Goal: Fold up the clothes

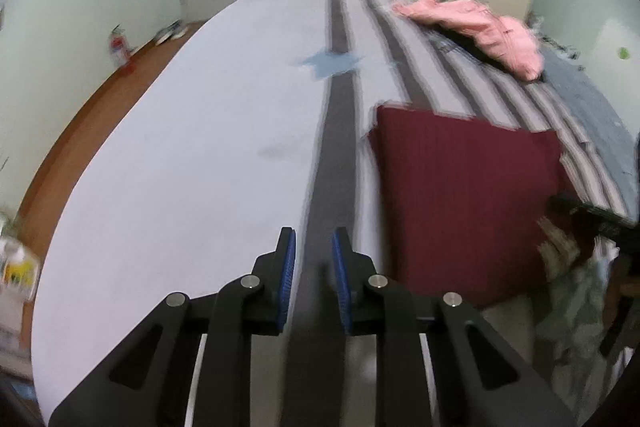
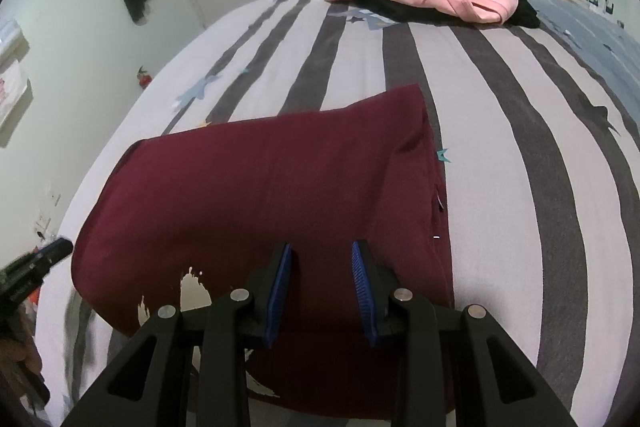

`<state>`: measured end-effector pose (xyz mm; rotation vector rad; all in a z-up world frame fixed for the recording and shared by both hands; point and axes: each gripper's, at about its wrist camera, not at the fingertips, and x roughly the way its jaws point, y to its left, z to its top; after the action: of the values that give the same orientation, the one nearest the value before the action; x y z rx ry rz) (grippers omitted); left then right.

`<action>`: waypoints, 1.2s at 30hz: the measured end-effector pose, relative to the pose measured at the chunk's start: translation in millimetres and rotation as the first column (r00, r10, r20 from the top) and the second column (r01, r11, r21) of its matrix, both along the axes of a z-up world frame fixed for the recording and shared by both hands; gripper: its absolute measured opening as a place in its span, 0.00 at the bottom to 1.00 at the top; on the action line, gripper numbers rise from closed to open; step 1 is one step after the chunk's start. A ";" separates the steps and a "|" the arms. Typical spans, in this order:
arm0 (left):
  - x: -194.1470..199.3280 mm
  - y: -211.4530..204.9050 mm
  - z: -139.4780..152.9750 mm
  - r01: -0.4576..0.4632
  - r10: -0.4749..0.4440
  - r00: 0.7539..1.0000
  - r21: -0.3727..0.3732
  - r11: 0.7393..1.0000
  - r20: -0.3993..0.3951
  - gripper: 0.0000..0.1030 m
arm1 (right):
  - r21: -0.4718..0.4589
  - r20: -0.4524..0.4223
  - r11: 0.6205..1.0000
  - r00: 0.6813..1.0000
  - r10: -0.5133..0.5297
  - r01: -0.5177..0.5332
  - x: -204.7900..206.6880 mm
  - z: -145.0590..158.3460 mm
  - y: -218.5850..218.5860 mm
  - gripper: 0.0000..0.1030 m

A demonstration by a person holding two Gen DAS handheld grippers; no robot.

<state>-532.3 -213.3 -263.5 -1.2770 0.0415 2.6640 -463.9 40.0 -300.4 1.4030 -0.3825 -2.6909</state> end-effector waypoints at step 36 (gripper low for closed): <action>-58.3 15.9 8.8 0.079 -0.082 0.994 0.042 0.996 0.066 0.08 | 0.088 -0.027 0.991 0.995 -0.094 0.096 -38.1 4.4 60.7 0.36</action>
<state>-590.6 -197.4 -254.7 -1.3233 0.0297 2.5400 -501.9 100.6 -296.0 1.4099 -0.3396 -2.8308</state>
